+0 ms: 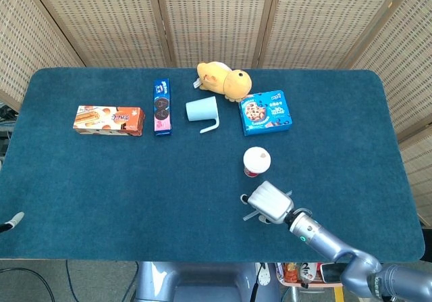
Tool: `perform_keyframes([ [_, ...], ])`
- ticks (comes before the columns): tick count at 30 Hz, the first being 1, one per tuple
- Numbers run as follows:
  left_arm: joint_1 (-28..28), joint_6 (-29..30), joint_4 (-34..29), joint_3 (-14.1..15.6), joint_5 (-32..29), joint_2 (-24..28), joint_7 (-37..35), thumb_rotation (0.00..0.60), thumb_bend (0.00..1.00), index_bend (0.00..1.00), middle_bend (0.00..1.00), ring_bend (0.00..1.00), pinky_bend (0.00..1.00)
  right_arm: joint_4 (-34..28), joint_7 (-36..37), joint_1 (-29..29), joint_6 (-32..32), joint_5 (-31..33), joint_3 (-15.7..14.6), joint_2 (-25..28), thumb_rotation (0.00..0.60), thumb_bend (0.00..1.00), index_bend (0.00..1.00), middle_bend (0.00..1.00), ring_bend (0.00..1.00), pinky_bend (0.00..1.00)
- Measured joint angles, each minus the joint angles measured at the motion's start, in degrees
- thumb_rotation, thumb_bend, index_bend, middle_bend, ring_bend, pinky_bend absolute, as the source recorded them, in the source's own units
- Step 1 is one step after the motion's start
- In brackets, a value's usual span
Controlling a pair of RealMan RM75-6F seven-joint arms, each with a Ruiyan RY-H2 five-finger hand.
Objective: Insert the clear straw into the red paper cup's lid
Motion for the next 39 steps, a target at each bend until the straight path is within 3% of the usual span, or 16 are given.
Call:
perform_keyframes([
  [12,-0.2,-0.3,0.1,0.0,-0.3,0.0,-0.1,0.600,0.15,0.00,0.00,0.00,0.00,4.4,1.9,0.2,-0.5,4.4,-2.5,-3.5,0.600,0.25,0.52,0.92,0.86,1.00],
  [23,-0.3,-0.7,-0.1,0.1,-0.4,0.0,0.0,0.600,0.16,0.00,0.00,0.00,0.00,7.2,3.3,0.6,1.3,4.1,-4.1,-5.5,0.600,0.34,0.52,0.92,0.87,1.00],
  [39,-0.5,-1.1,-0.2,0.1,-0.6,0.0,0.3,0.600,0.16,0.00,0.00,0.00,0.00,10.6,3.5,1.3,2.9,3.1,-6.3,-7.7,0.600,0.37,0.52,0.92,0.86,1.00],
])
